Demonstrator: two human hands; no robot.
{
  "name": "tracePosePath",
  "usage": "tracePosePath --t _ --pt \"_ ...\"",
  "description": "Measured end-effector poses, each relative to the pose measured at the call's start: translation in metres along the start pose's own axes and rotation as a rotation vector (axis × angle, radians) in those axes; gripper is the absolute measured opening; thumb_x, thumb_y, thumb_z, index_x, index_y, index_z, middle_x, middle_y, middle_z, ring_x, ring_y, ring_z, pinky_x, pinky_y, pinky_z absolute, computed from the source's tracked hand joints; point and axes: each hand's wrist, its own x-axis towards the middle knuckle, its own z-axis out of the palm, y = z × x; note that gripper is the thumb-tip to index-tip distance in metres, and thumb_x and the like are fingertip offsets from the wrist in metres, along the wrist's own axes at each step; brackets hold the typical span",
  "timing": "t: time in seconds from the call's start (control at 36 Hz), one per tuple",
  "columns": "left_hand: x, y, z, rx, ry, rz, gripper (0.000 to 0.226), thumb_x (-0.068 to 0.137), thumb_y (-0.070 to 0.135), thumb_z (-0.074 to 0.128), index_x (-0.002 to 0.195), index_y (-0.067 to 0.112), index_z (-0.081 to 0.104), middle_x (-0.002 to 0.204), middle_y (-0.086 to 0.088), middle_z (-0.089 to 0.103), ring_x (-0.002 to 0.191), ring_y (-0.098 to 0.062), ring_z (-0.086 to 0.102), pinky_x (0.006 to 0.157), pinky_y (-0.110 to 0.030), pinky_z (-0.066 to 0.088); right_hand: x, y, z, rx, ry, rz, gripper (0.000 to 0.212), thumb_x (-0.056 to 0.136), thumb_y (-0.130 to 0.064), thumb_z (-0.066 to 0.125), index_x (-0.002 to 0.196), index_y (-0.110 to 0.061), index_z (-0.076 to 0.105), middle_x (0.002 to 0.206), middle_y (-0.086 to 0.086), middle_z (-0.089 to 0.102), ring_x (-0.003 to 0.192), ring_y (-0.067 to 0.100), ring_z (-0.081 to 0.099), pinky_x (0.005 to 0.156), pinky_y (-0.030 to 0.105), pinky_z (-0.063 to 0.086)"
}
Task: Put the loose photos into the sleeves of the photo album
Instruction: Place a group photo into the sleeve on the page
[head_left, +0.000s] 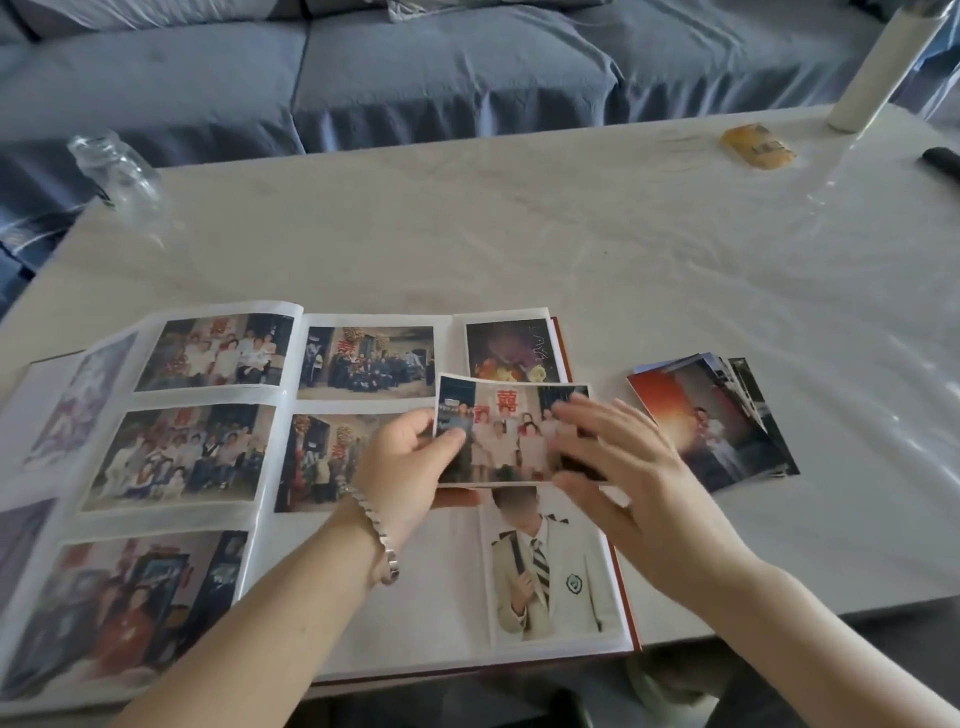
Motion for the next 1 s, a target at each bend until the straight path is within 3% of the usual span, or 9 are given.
tracePosePath --t 0.08,0.17,0.22,0.31,0.36,0.5,0.64,0.78,1.0 --pt "-0.002 -0.002 -0.010 -0.033 -0.022 0.038 0.013 0.092 0.007 0.053 0.088 0.015 0.062 0.080 -0.002 0.072 0.070 -0.017 0.070 0.057 -0.036 0.059 0.004 -0.005 -0.002 0.244 0.086 0.340 0.061 0.082 -0.065 0.042 0.134 -0.034 0.033 0.135 -0.015 0.038 0.125 0.004 0.039 0.101 0.028 0.037" --pt "-0.007 -0.005 -0.016 0.015 -0.091 0.078 0.012 0.092 0.007 0.052 0.091 0.014 0.061 0.080 -0.002 0.073 0.070 -0.018 0.071 0.053 -0.033 0.058 0.012 -0.007 -0.004 0.554 0.042 0.615 0.085 0.063 -0.059 0.055 0.139 -0.030 0.027 0.114 -0.012 0.053 0.102 0.007 0.059 0.083 0.028 0.052" --pt "-0.009 -0.009 -0.020 0.025 -0.131 0.096 0.015 0.092 0.006 0.050 0.093 0.015 0.061 0.082 -0.001 0.073 0.072 -0.019 0.071 0.053 -0.034 0.058 0.013 -0.007 -0.004 0.741 -0.095 0.689 0.061 0.072 -0.040 0.059 0.128 -0.029 0.040 0.092 -0.006 0.066 0.083 0.008 0.068 0.067 0.027 0.057" --pt "-0.011 -0.016 -0.028 0.175 -0.183 0.185 0.021 0.095 0.011 0.045 0.093 0.022 0.062 0.084 0.009 0.072 0.079 -0.012 0.070 0.060 -0.024 0.057 0.011 -0.011 -0.002 0.806 -0.179 0.639 0.025 0.085 -0.011 0.058 0.103 -0.028 0.060 0.080 -0.006 0.071 0.078 0.007 0.070 0.059 0.025 0.057" --pt "-0.008 -0.025 -0.038 0.460 -0.116 0.309 0.022 0.097 0.018 0.042 0.106 0.030 0.058 0.099 0.016 0.066 0.091 0.002 0.062 0.077 -0.015 0.051 0.007 -0.010 0.002 0.757 -0.177 0.605 0.025 0.085 -0.008 0.059 0.095 -0.031 0.062 0.078 -0.010 0.070 0.077 0.005 0.069 0.056 0.024 0.057" --pt "0.003 -0.041 -0.057 1.022 0.043 0.417 0.042 0.099 0.021 0.035 0.141 0.019 0.038 0.150 0.003 0.030 0.139 -0.013 0.026 0.109 -0.018 0.011 -0.005 -0.007 0.000 0.471 0.013 0.492 0.032 0.085 -0.012 0.062 0.089 -0.043 0.054 0.076 -0.022 0.061 0.068 -0.014 0.061 0.046 0.011 0.048" --pt "0.003 -0.059 -0.058 1.322 0.047 0.284 0.053 0.099 0.040 0.010 0.149 0.028 -0.004 0.156 0.001 -0.017 0.143 -0.017 -0.016 0.110 -0.029 -0.013 -0.010 -0.009 -0.011 0.247 0.113 0.370 0.034 0.083 -0.012 0.064 0.107 -0.035 0.053 0.074 -0.028 0.053 0.067 -0.017 0.059 0.041 0.008 0.046" --pt "0.003 -0.063 -0.057 1.372 0.044 0.300 0.079 0.074 0.050 -0.023 0.148 0.030 -0.005 0.156 0.003 -0.014 0.143 -0.016 -0.016 0.110 -0.031 -0.015 -0.013 -0.013 -0.013 0.147 0.078 0.315 0.038 0.082 -0.012 0.065 0.114 -0.032 0.056 0.071 -0.025 0.054 0.067 -0.014 0.060 0.036 0.014 0.046" --pt "0.004 -0.064 -0.057 1.410 0.044 0.281 0.081 0.071 0.048 -0.025 0.148 0.033 -0.006 0.156 0.006 -0.015 0.142 -0.013 -0.018 0.110 -0.033 -0.019 -0.021 -0.020 -0.007 0.080 0.037 0.277 0.037 0.079 -0.004 0.069 0.116 -0.013 0.066 0.075 -0.012 0.055 0.062 -0.027 0.051 0.035 0.003 0.038"
